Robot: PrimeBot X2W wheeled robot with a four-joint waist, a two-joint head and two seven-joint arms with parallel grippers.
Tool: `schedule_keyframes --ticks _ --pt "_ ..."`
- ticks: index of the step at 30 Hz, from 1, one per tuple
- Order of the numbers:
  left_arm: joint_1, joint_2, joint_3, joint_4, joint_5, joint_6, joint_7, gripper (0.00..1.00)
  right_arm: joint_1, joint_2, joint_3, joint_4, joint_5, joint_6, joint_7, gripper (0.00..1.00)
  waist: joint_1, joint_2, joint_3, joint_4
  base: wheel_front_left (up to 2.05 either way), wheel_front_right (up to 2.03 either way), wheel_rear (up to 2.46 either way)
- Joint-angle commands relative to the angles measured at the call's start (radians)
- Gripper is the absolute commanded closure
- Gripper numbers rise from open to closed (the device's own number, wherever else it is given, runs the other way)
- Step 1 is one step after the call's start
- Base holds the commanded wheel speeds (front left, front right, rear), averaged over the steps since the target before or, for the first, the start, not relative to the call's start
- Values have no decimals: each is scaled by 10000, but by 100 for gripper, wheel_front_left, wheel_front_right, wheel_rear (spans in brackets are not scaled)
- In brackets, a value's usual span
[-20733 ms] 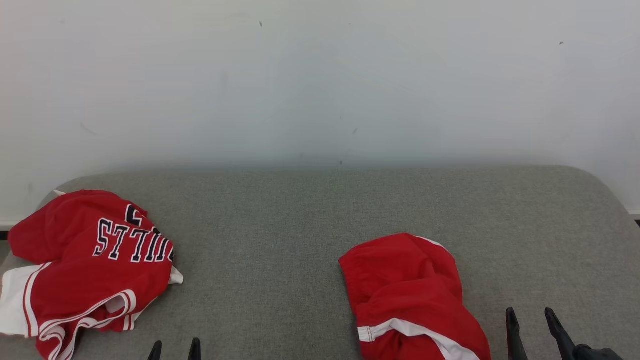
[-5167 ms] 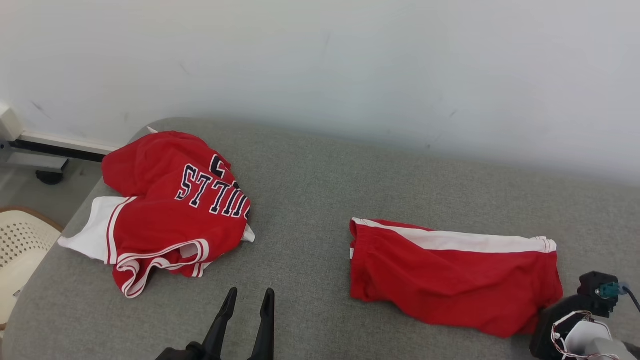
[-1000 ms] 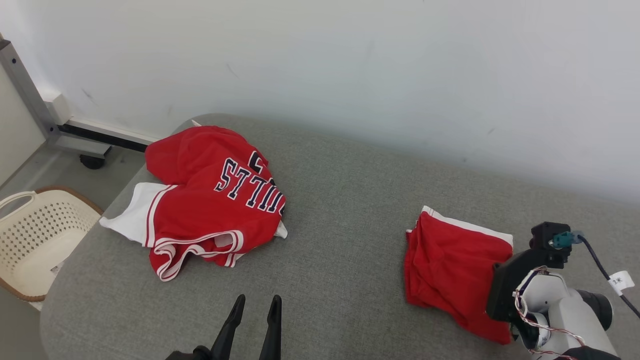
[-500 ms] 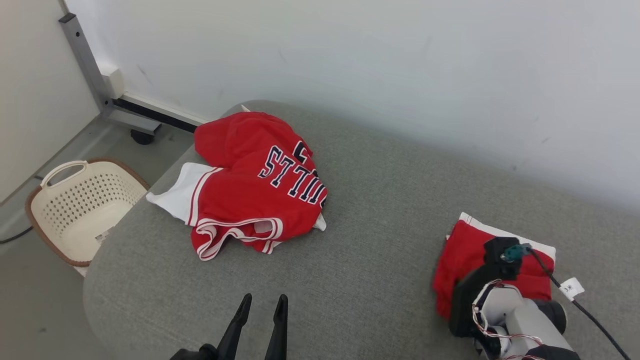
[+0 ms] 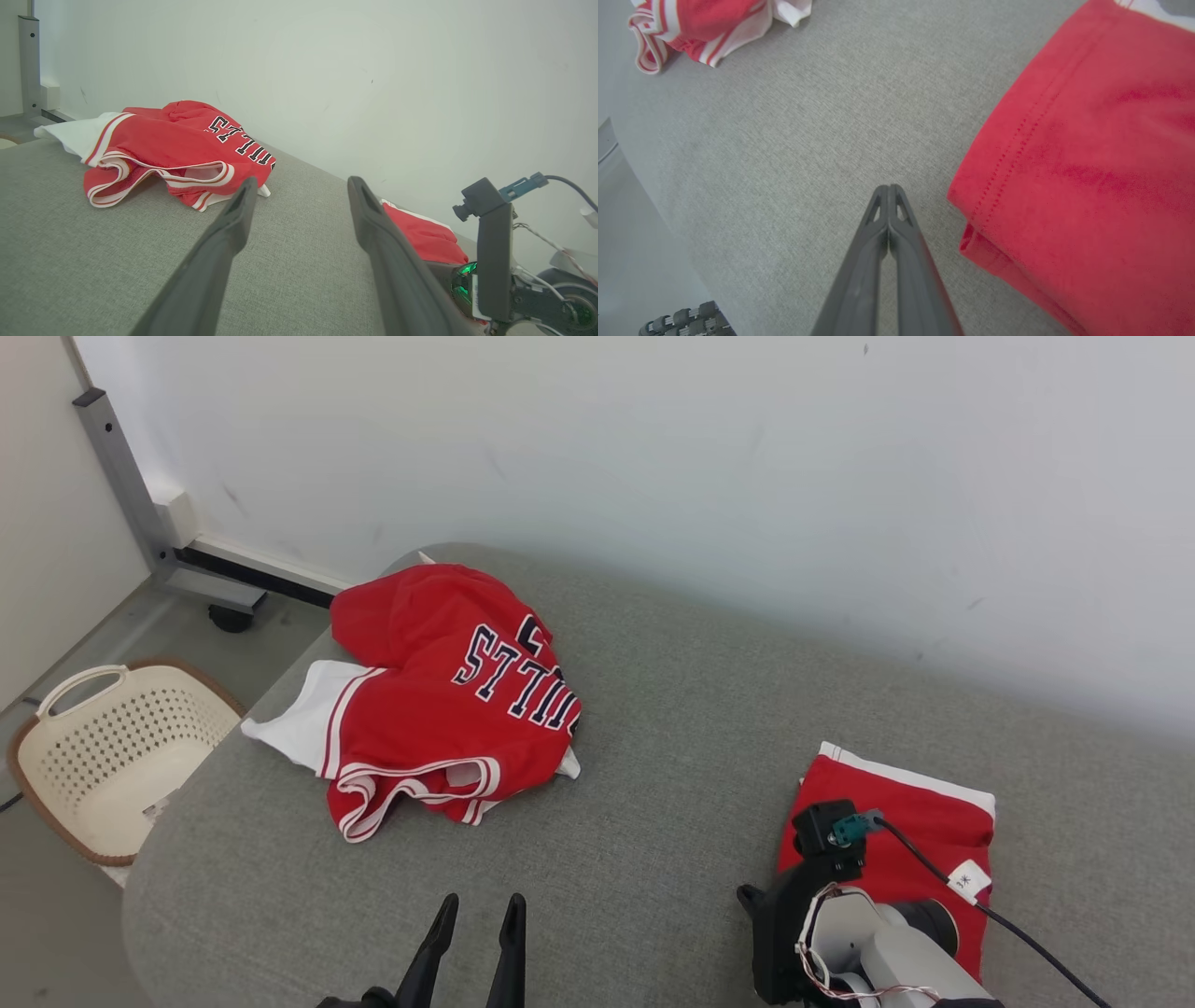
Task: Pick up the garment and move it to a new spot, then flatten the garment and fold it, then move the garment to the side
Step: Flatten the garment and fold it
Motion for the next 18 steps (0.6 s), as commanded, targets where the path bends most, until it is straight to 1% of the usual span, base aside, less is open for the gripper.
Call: schedule_keyframes --ticks 1,3,5,11,15,16,18 --pt "88 20 31 -21 -72 26 -21 0 55 -4 53 -135 91 5 -18 100 0 0 -108 -174 0 0 0" --pt "164 37 68 -31 -78 46 -22 0 30 -6 110 -466 208 5 -178 100 0 0 -186 -340 0 0 0" --pt "234 63 127 -55 -76 99 -23 0 79 -3 12 -822 76 5 -351 0 0 0 -274 -532 0 0 0" --pt "443 175 420 1 -59 218 -25 0 863 -1 -1238 -2421 -482 5 -1235 0 0 0 -454 -1256 0 0 0" --pt "432 326 745 54 185 239 -27 0 1896 -1 -2041 -3888 -1027 5 -1772 0 0 0 -501 -1893 0 0 0" --pt "456 349 966 -39 368 236 -28 0 2523 -7 -2475 -4569 -1177 5 -2037 0 0 0 -515 -2210 0 0 0" --pt "505 309 1236 -152 543 256 -28 0 3045 1 -2848 -5189 -1184 5 -2380 0 0 0 -519 -2519 0 0 0"
